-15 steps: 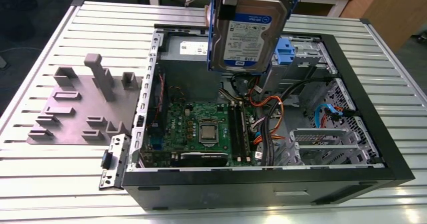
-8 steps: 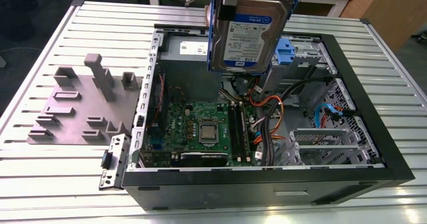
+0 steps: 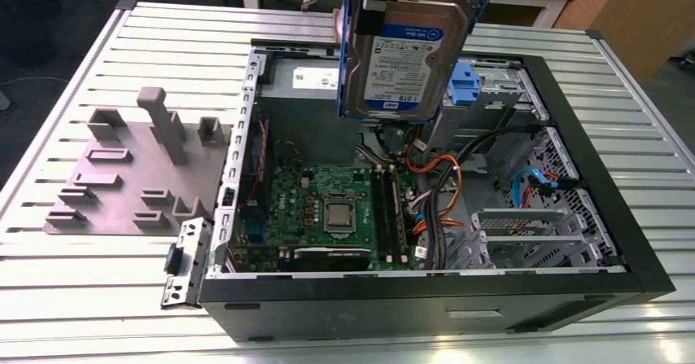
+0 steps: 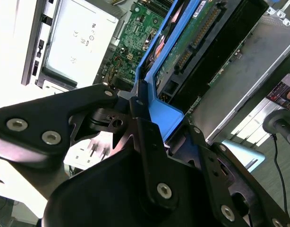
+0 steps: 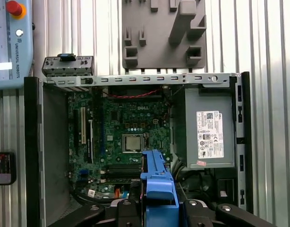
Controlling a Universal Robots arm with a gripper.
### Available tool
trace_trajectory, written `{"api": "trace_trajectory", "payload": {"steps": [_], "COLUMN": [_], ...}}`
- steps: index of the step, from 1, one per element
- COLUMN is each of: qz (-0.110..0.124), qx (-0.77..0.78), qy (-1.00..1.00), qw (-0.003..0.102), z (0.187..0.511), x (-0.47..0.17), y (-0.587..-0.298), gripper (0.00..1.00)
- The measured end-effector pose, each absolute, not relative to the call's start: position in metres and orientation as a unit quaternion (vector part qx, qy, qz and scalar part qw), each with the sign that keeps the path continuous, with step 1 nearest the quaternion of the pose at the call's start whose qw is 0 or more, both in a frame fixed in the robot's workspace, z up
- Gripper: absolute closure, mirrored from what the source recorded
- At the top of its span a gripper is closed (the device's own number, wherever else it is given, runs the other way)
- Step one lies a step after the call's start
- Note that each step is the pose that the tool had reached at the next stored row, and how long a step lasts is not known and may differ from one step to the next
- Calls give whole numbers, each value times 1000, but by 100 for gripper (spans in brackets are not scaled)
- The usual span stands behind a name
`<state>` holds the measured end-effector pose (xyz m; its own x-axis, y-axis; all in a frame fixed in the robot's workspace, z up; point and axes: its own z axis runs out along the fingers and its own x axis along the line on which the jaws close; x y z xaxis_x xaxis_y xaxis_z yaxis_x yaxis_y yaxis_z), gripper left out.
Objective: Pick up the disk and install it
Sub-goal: 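Insert the disk into the insertion slot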
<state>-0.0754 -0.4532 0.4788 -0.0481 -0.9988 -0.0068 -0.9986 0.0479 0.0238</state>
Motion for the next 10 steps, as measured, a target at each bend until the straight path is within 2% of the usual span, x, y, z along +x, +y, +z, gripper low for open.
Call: {"api": "trace_trajectory", "payload": {"steps": [10], "qz": [-11], "qx": [690], "qy": [-724], "qw": [6], "z": [479], "x": [-75], "y": [-457], "gripper": [64]}}
